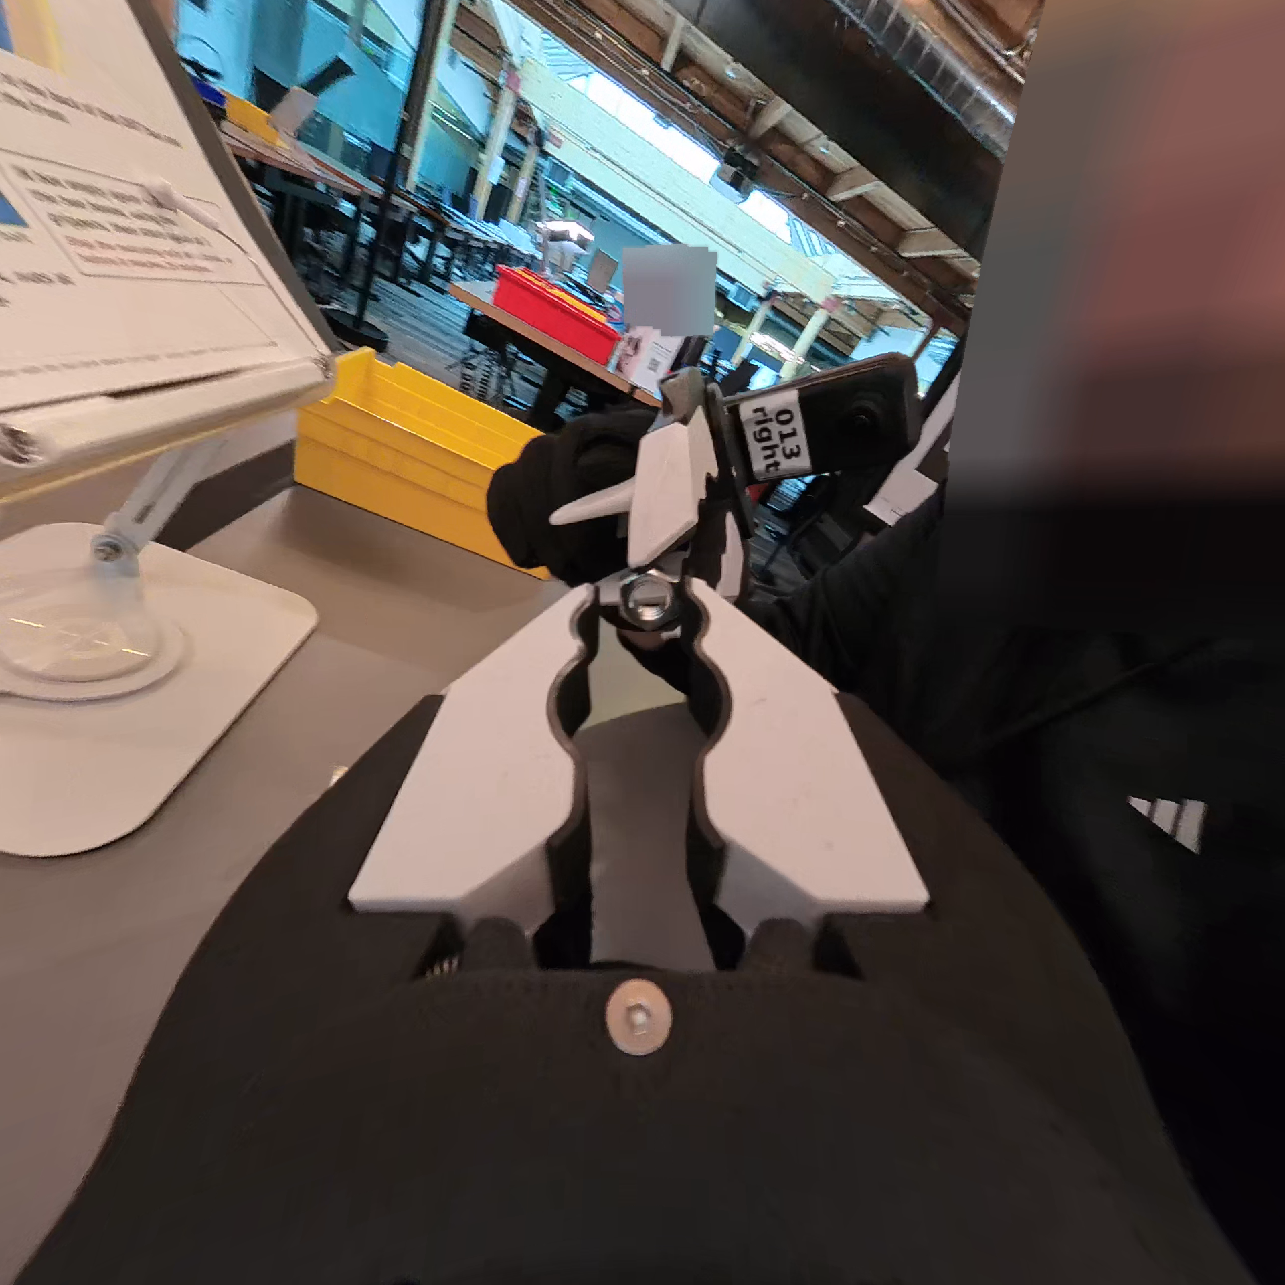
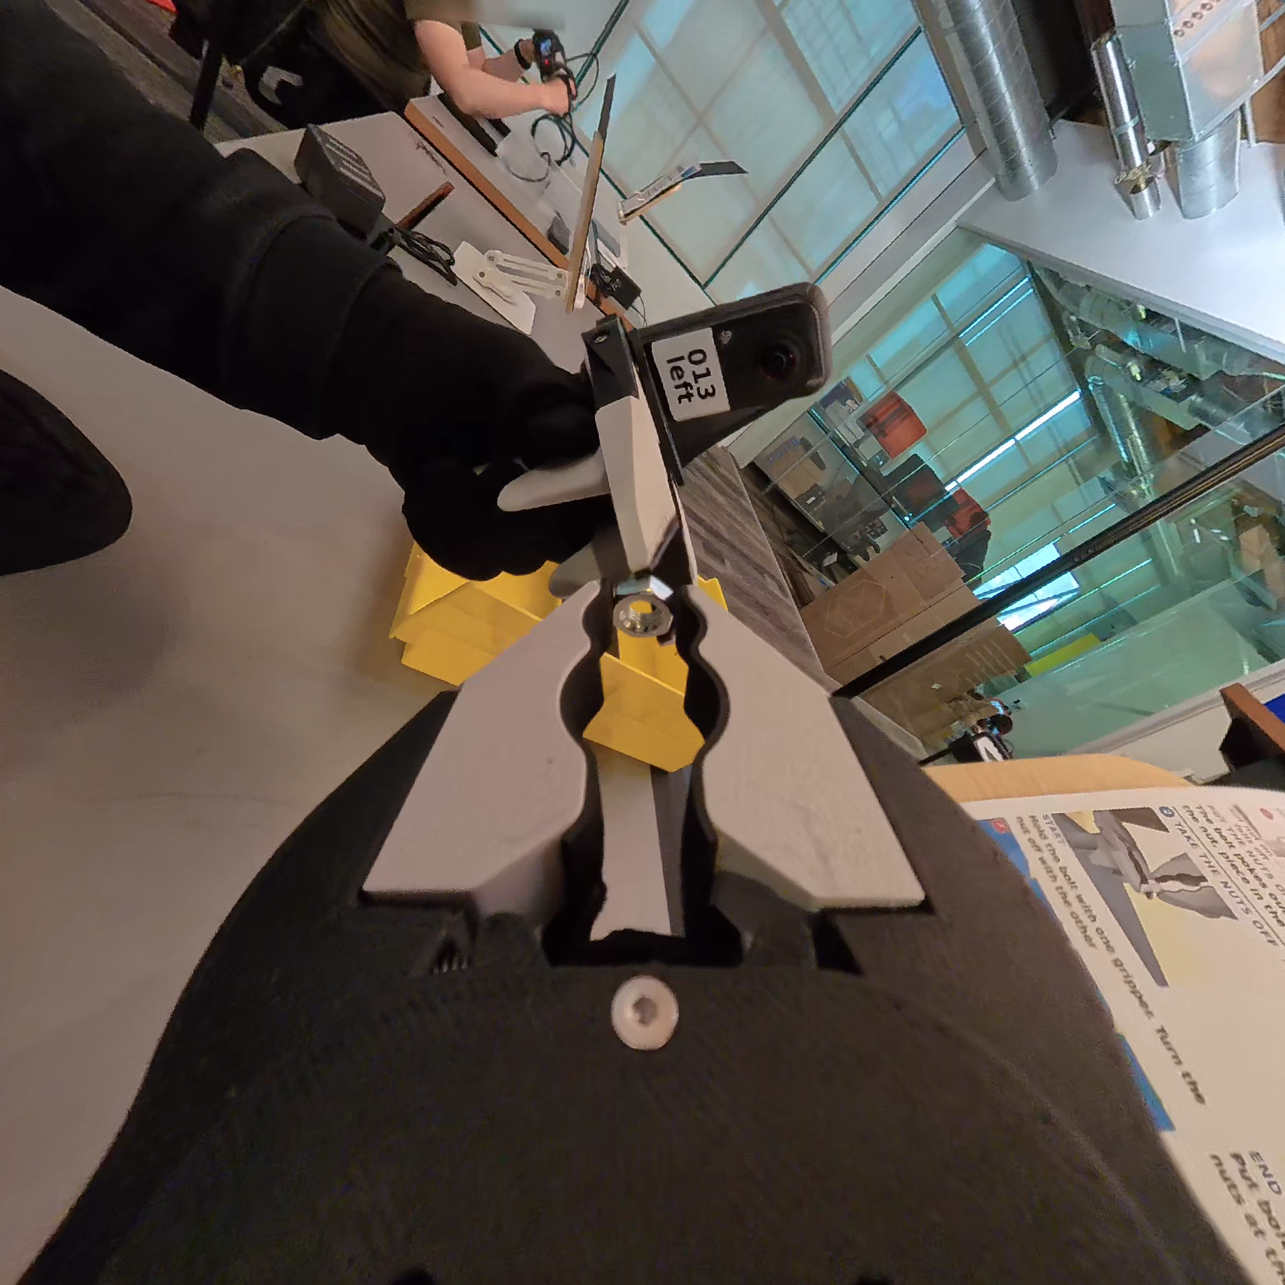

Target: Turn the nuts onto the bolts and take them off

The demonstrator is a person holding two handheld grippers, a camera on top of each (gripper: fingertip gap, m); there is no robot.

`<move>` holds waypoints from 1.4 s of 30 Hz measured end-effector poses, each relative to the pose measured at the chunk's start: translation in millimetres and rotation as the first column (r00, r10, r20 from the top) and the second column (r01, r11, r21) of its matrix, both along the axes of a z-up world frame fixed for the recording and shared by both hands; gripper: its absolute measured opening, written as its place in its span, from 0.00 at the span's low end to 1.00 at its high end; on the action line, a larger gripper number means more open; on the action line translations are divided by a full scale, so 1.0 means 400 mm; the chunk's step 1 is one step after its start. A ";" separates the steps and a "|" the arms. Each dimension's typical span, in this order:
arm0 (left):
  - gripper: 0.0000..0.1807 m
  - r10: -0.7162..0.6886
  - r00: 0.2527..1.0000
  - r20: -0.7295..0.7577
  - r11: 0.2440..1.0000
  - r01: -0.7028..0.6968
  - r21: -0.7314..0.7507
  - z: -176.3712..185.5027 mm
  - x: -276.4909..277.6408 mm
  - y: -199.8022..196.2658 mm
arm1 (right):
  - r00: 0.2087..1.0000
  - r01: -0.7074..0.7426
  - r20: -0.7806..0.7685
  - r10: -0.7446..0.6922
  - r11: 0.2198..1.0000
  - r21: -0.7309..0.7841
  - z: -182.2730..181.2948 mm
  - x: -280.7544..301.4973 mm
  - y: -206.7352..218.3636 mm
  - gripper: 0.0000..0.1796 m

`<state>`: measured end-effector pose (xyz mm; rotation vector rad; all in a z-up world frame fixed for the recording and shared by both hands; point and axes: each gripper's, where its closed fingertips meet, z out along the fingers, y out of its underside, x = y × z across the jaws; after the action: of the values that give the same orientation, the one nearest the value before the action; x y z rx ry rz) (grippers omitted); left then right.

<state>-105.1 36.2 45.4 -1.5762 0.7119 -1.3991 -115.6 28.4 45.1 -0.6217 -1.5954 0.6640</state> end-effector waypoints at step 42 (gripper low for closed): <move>0.12 0.125 0.930 -0.344 0.990 -0.140 -0.017 -0.136 0.000 0.055 | 0.507 0.299 0.862 -0.004 0.939 -0.172 -0.550 0.222 0.223 0.16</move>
<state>-105.3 58.2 -9.1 -1.8902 0.7665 -1.0566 -27.0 117.6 -175.1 -1.4895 -2.3323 0.4692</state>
